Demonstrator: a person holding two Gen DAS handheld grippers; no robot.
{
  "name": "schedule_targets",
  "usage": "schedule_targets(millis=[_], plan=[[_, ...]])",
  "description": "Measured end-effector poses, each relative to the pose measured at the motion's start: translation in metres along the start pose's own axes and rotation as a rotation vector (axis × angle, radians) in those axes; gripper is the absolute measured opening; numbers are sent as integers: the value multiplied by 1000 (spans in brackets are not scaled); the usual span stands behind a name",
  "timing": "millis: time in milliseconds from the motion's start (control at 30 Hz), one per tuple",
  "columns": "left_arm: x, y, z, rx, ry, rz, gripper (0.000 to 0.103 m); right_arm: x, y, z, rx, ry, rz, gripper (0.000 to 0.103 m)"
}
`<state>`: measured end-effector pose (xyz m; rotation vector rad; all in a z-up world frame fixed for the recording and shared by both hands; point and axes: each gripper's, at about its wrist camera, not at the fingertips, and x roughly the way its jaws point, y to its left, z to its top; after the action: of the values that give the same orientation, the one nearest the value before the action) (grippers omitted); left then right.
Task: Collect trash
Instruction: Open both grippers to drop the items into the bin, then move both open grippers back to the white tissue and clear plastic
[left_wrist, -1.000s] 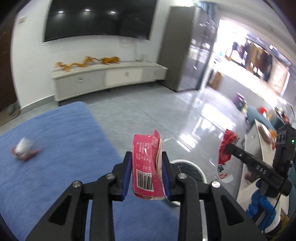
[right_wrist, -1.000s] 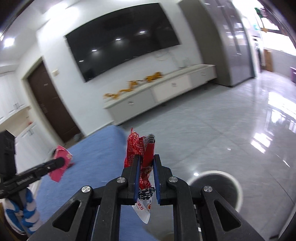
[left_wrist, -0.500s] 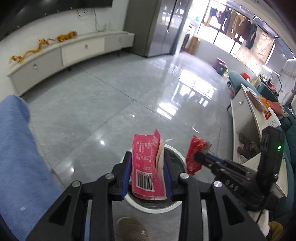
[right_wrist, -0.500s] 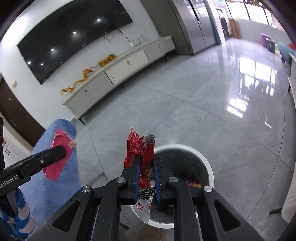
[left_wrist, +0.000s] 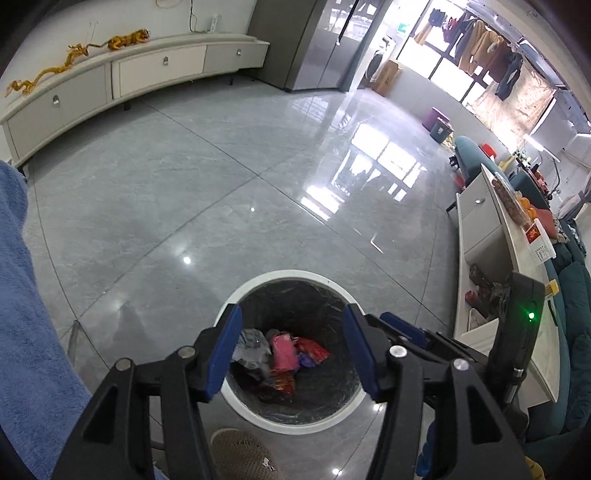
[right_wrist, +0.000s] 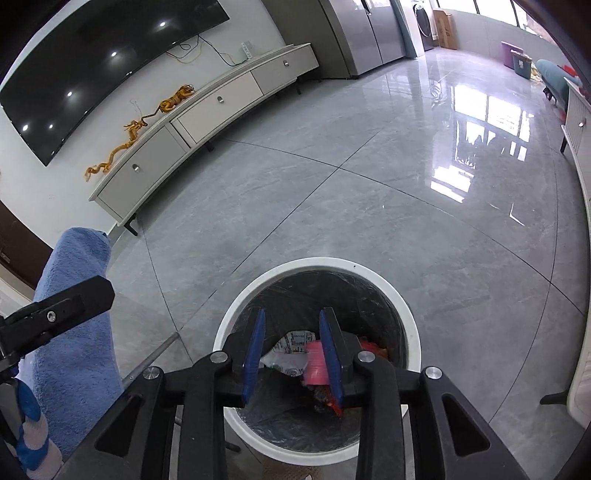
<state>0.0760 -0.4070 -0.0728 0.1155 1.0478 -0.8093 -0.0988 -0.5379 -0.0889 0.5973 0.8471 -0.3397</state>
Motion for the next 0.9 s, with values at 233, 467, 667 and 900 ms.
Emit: schedule_targets(millis=[233,467,667,900], plan=[[-47,-5,-4,36,-123,160,55,-35,28,0,-60,-74,-15,30],[-105,-1,-16,51,-262,294,55,-81,68,-4,-143,-164,-4,36],[-165,8,-36,50,-377,359,55,-114,96,-7,-189,-221,37,38],[-228,24,-60,22,-463,405,55,-148,143,-17,-260,-276,86,41]])
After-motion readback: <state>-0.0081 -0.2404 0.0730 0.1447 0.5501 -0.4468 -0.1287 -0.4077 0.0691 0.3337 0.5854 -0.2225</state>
